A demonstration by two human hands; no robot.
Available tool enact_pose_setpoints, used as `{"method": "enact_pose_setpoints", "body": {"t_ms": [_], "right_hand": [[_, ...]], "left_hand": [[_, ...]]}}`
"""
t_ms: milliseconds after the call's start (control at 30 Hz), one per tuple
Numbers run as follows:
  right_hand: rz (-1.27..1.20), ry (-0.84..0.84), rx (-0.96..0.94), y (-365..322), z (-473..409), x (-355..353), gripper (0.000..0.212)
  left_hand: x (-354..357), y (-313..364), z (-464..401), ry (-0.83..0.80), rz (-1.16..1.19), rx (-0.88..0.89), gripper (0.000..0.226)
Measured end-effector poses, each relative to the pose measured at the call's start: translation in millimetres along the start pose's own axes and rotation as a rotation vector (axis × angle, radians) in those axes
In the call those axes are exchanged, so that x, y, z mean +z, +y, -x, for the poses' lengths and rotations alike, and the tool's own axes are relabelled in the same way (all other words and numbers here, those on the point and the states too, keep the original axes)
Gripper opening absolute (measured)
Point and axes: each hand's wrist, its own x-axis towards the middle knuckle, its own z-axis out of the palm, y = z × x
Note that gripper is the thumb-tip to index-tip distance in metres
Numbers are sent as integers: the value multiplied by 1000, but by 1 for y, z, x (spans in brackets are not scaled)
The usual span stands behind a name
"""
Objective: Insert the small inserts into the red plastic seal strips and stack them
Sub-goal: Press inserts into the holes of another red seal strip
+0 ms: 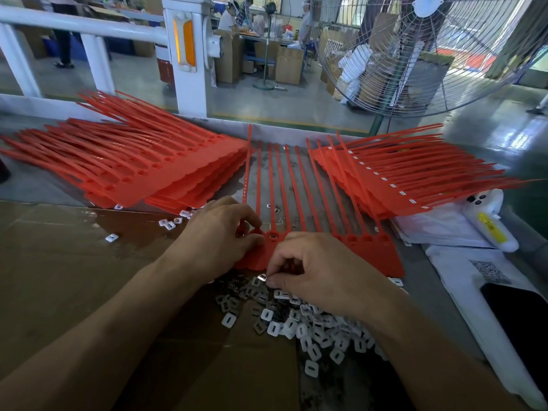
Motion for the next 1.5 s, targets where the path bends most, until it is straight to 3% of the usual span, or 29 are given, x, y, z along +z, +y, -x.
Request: {"method": "enact_pose_setpoints", "body": {"t_ms": [333, 633, 800, 1000, 1500], "right_hand": [[-252, 229, 42, 4, 0, 1, 14], [-396, 493, 246, 23, -5, -10, 14], [-392, 510, 283, 30, -5, -13, 9], [-396, 512, 369, 38, -8, -13, 18], [-28, 380, 419, 45, -9, -17, 14]], "left_hand": [[-2, 0, 0, -25, -3, -5, 27], [-1, -2, 0, -24, 29, -12, 27], [-2, -3, 1, -26, 40, -18, 27], [-1, -3, 0, -29, 30, -13, 27], [-2, -2, 1, -41, 27, -25, 28]]}}
